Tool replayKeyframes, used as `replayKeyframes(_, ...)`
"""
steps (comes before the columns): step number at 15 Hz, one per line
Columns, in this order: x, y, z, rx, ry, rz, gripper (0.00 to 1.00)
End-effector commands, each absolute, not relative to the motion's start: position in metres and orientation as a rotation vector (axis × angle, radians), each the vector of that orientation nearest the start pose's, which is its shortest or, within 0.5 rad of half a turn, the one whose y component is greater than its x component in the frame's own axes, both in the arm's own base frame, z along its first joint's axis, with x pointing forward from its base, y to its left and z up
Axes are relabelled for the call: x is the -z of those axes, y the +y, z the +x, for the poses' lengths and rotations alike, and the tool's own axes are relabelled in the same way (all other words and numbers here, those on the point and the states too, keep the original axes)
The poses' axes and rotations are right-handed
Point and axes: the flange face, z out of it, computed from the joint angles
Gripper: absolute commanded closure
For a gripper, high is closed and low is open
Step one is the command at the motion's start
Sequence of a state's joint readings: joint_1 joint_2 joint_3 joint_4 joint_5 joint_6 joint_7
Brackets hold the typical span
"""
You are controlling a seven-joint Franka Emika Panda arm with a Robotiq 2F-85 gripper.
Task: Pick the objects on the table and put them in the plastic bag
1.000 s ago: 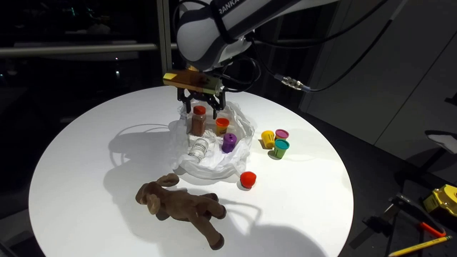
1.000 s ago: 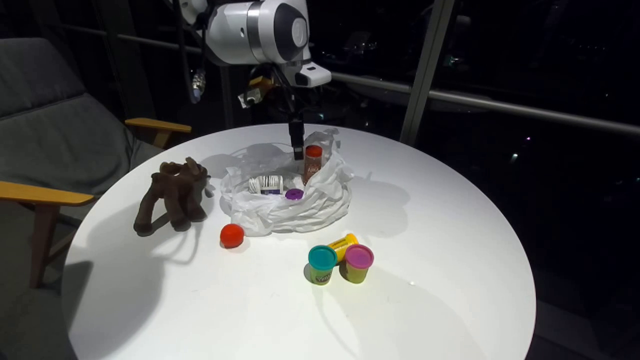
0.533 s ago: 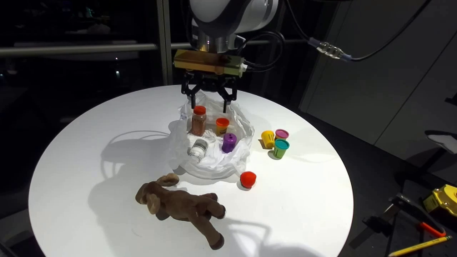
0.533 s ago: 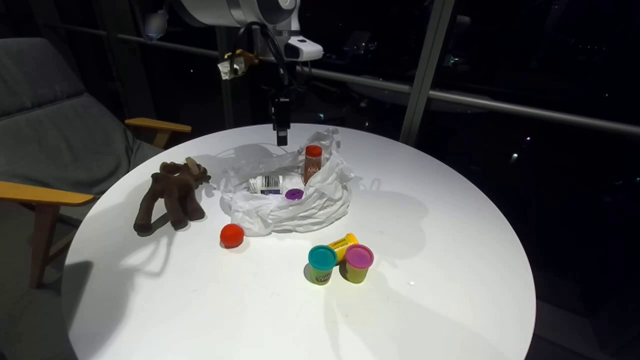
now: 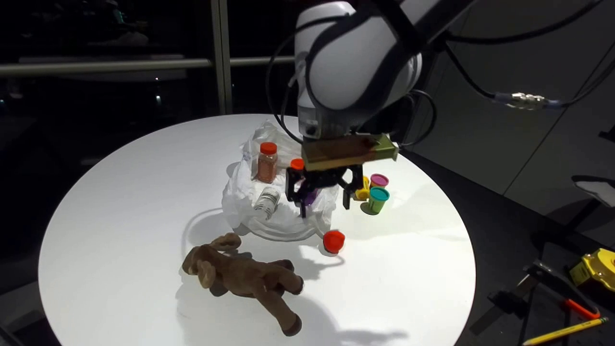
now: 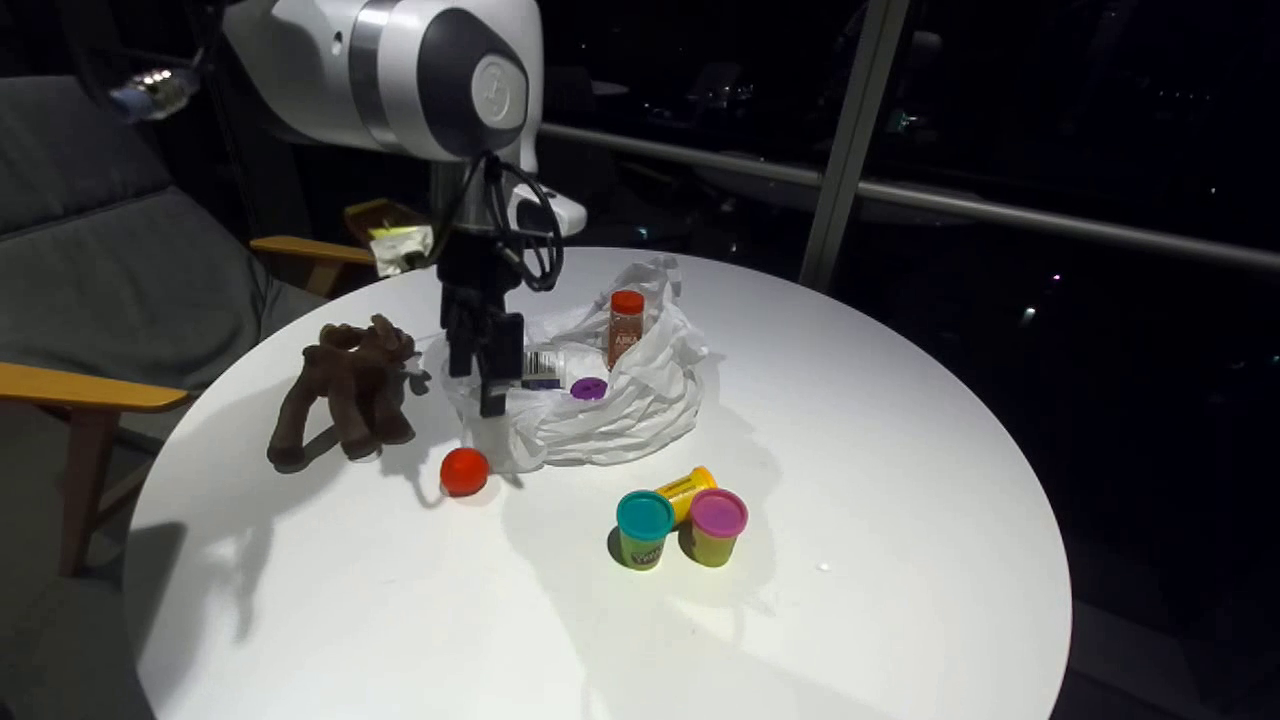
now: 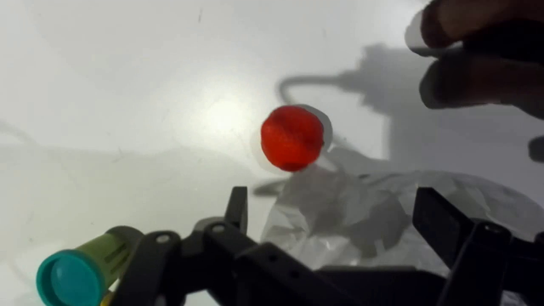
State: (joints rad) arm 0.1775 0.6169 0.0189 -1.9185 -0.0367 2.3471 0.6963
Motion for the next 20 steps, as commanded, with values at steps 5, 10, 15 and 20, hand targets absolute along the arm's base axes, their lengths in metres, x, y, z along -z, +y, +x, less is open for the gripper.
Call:
replayKeyframes(5, -0.104, 0.116, 0.461, -0.016, 0.213, -3.22, 0.0)
replayKeyframes(10, -0.101, 0.113, 0.428, 0.383, 0.105, -3.152, 0.0)
replayKeyframes(15, -0.112, 0.112, 0.423, 0.649, 0.08, -3.098, 0.0)
replayKeyframes(20, -0.109, 0.131, 0.426, 0.662, 0.034, -3.072, 0.0)
